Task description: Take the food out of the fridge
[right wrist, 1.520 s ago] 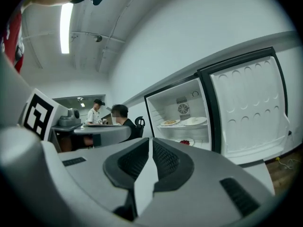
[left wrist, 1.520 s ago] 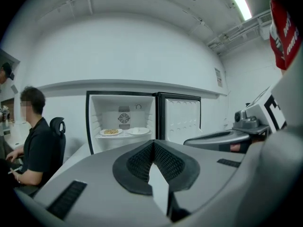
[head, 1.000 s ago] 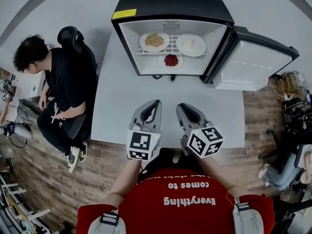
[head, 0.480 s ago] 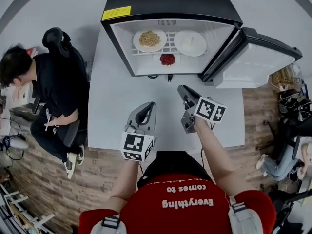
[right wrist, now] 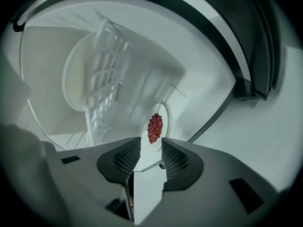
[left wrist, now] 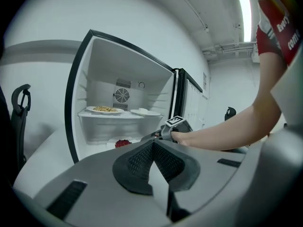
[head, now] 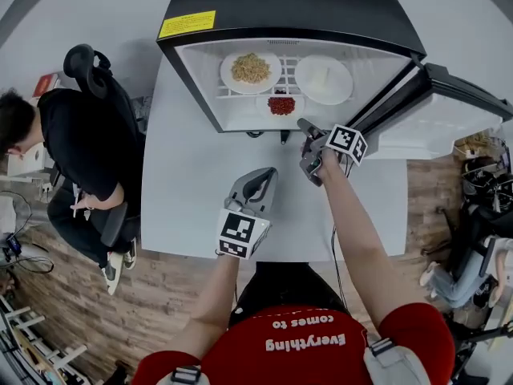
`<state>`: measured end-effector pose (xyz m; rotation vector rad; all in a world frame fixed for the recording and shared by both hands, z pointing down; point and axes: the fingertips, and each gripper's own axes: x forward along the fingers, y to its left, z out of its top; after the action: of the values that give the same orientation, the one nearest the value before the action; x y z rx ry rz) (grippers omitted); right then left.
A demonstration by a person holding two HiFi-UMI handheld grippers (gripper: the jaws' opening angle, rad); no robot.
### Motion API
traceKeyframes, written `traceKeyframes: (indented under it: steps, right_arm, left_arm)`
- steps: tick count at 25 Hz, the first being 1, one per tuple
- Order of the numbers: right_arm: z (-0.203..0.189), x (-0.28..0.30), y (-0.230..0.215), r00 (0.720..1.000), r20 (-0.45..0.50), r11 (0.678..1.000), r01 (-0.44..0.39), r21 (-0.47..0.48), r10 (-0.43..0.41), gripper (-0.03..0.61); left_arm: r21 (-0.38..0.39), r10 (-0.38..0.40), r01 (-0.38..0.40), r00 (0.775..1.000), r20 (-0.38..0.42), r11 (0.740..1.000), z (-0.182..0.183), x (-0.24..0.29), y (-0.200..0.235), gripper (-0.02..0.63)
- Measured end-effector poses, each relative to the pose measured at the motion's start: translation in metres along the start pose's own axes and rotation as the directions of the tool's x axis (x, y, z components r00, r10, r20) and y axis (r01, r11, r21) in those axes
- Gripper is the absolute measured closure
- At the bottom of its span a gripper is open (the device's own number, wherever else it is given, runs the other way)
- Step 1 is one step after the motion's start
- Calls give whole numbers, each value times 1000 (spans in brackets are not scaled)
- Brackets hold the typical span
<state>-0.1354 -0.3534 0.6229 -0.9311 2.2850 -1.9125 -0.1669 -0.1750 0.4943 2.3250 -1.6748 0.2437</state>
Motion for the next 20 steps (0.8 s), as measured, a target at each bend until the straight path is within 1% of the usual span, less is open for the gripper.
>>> traceKeyframes:
  steps: [3,7,10,14,16,17,18,20]
  right_arm:
    - [11,20,-18,999,-5,998,42,36,-42,456]
    - [19,34,-29,997,3,993,73,88,-73,456]
    - [23,40,-30,997,19,989,73,127,-76,456]
    - [20,48,-27,997,13,988,69,138,-72,459]
    - [20,49,-30,995,16,987,92,133,-95,490]
    - [20,50,-32,994,19,986,102,132,-106,528]
    - [20,50,-34,994,23,985,102,138,-106,546]
    - [19,50,-33,997,28,984,68,163,-74,552]
  left_arm:
    - [-14,-10,10,1000,-19,1000,-9,1,-5,615]
    - [-29,-2,0,999,-45,1000,-20,-4,-4,615]
    - [-33,19,-21,998,-57,999,-24,-10,0,615]
    - [-37,30,-32,998,-46,999,-19,-18,2,615]
    - [-39,35,-36,999,-40,999,-17,-21,1,615]
    - [-38,37,-39,999,-40,999,-17,-23,0,615]
    - [-37,39,-40,998,-40,998,-17,-24,0,615]
    - [-38,41,-42,998,-39,998,-17,-27,-1,615]
